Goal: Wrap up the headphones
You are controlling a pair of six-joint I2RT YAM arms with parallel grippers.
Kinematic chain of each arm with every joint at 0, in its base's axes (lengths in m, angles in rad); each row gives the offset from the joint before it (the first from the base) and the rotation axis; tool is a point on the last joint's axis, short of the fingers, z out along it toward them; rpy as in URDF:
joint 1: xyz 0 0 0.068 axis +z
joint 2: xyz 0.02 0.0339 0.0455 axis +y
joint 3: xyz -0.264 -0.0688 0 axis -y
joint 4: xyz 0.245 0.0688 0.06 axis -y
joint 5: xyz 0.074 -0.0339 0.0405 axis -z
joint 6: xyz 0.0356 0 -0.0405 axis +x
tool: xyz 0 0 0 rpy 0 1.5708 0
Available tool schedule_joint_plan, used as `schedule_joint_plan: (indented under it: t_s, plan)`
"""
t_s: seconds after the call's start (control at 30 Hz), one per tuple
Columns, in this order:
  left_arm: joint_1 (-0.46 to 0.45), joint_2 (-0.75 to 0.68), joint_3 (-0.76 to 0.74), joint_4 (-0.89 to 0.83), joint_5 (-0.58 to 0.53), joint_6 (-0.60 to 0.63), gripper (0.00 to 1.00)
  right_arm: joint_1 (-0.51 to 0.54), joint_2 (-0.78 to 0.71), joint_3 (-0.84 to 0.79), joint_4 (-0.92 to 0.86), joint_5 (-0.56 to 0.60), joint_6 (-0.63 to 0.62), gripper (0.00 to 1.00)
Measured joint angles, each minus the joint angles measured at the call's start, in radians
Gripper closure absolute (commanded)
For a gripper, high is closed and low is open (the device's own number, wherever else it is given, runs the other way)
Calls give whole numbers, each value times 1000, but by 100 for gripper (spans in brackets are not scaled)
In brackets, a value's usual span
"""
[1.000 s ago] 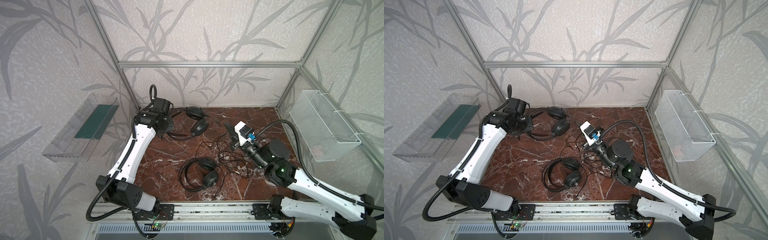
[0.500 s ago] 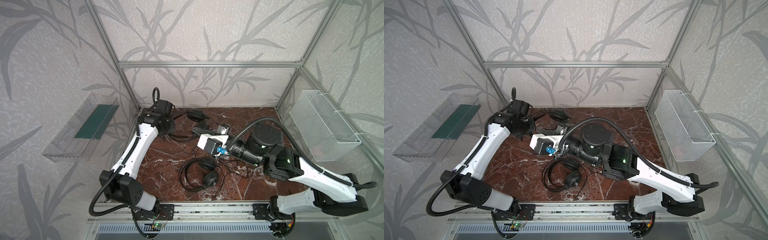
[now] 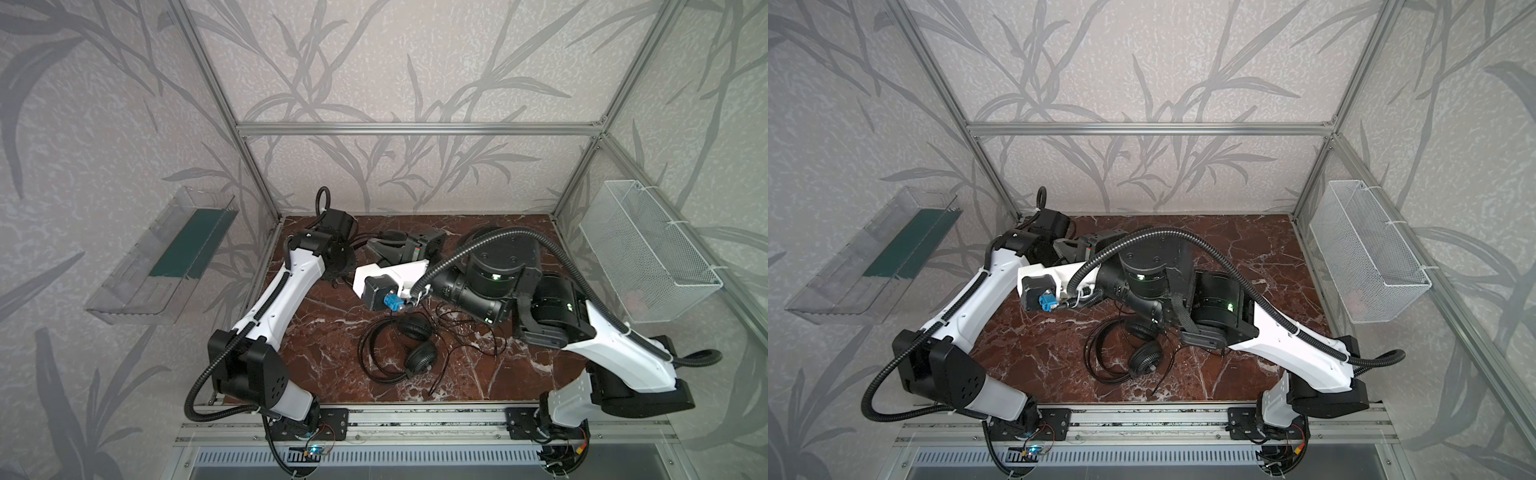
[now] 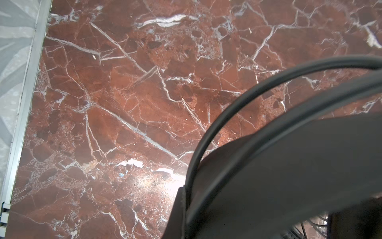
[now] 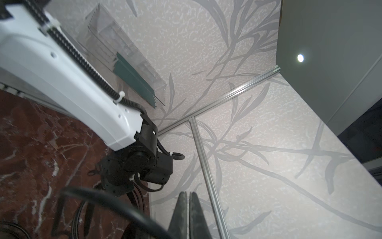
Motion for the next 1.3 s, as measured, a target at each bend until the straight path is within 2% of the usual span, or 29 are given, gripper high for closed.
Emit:
schedule_joint_plan:
  t_s: [0.17, 0.27, 0.4, 0.67, 0.83, 1.0, 1.13, 1.3]
  plan:
    - [-2, -71, -96, 44, -43, 4, 100, 0, 23, -8, 37, 69, -55, 100]
    - [-2, -117, -157, 36, -74, 11, 100, 7, 12, 24, 29, 68, -46, 100]
    - [-13, -137, -166, 40, -82, 23, 100, 21, 0, 77, 16, 54, -48, 100]
    - [-151, -140, -181, 61, -111, 54, 100, -2, 86, 266, -12, 14, -79, 100]
    - [-225, -207, -285, 78, -124, 103, 100, -148, 95, 269, -24, -39, -64, 100]
    - [-278, -388, -382, 85, -158, 150, 100, -317, 98, 269, -34, -105, -6, 100]
    - [-332, -497, -389, 84, -159, 185, 100, -414, 116, 269, -30, -147, 40, 100]
    - [-408, -554, -381, 48, -153, 225, 100, -542, 200, 277, -21, -205, 144, 100]
